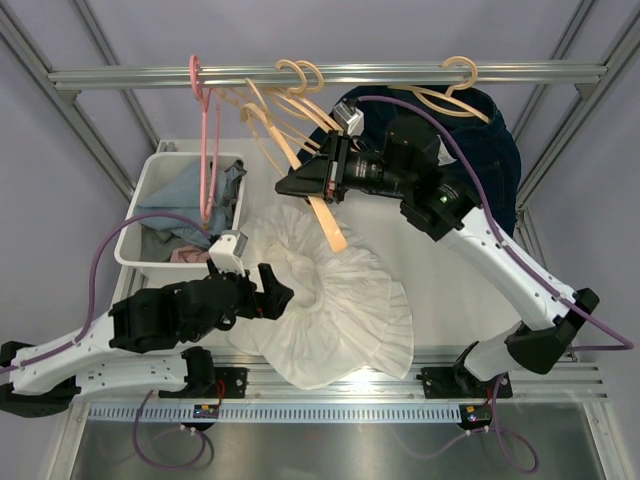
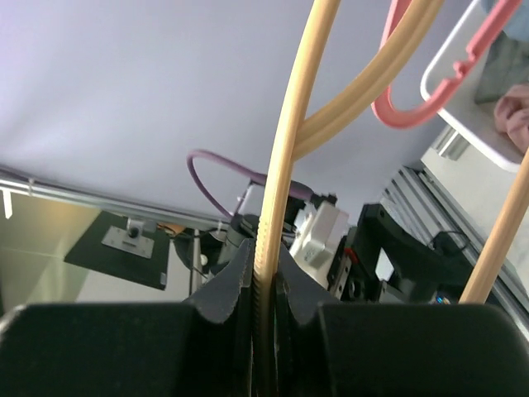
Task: Remove the skirt from the hanger
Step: Place the hanger at the clothesline, then place the skirt in the bin.
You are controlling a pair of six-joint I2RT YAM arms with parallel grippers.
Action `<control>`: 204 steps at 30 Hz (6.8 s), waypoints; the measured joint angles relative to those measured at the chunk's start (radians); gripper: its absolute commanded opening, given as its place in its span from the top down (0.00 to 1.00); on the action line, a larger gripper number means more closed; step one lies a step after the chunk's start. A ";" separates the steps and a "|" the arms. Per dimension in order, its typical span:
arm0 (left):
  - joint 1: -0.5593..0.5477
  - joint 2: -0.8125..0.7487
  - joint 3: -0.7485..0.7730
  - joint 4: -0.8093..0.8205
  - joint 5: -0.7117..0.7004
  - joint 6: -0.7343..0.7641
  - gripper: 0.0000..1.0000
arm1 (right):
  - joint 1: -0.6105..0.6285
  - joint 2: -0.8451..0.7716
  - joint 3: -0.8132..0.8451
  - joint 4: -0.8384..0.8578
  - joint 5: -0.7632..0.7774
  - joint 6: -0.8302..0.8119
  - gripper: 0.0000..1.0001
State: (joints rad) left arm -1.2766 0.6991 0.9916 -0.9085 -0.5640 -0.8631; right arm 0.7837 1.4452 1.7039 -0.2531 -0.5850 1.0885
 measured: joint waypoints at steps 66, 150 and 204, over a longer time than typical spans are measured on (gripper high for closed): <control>0.000 -0.039 -0.022 0.037 0.038 0.003 0.01 | -0.060 0.216 -0.055 0.457 0.135 0.350 1.00; 0.000 0.337 -0.005 0.053 0.095 0.019 0.01 | -0.030 0.119 0.076 -0.451 0.612 -0.790 0.01; -0.085 0.661 0.751 -0.282 -0.212 0.000 1.00 | -0.019 -0.620 0.096 -0.824 0.879 -0.749 0.00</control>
State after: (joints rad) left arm -1.3613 1.3605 1.7428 -1.1904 -0.7757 -0.8631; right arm 0.7650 0.8253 1.8000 -1.0775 0.2943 0.3393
